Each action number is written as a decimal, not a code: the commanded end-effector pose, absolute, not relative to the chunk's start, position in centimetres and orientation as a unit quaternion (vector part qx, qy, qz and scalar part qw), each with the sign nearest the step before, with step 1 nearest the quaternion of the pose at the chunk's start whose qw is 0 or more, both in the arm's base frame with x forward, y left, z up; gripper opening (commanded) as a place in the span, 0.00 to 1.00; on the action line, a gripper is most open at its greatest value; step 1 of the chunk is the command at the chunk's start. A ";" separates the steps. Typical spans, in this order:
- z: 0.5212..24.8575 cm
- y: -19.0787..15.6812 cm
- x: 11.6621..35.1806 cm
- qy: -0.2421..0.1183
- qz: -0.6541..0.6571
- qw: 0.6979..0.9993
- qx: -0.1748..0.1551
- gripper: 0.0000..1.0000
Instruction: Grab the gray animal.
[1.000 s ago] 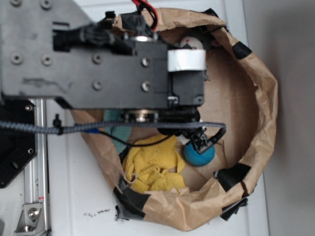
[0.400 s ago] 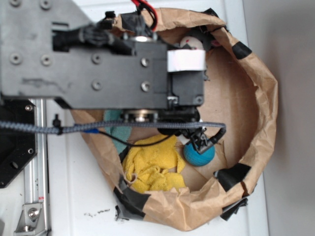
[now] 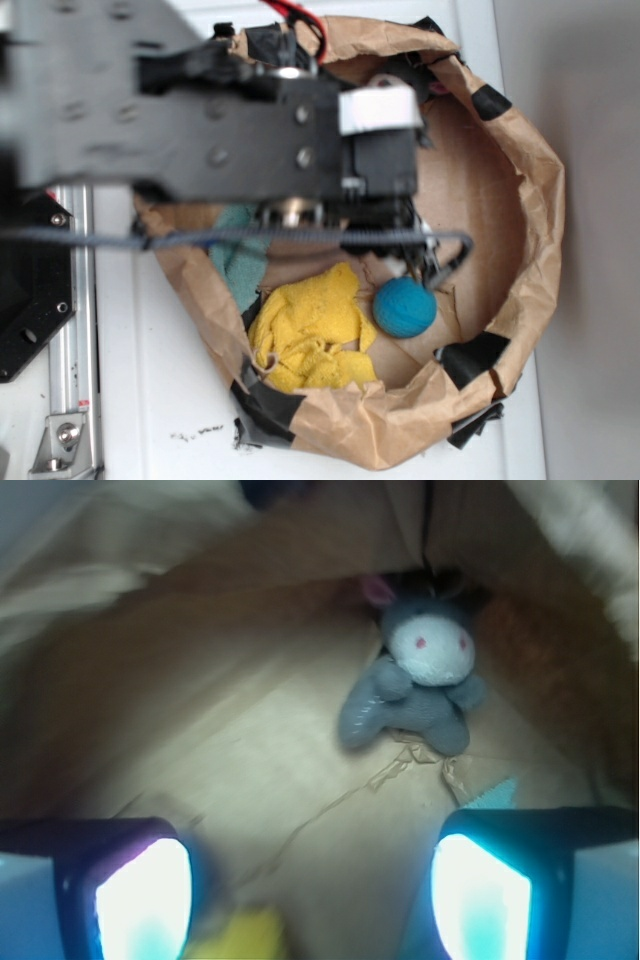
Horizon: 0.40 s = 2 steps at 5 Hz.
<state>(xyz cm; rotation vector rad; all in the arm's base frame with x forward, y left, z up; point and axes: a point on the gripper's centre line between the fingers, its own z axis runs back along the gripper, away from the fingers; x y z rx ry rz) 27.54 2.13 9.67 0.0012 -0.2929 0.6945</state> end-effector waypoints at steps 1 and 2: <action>7.7 6.8 29.7 -0.202 0.439 0.875 0.019 1.00; 6.4 8.6 30.5 -0.195 0.461 0.864 0.052 1.00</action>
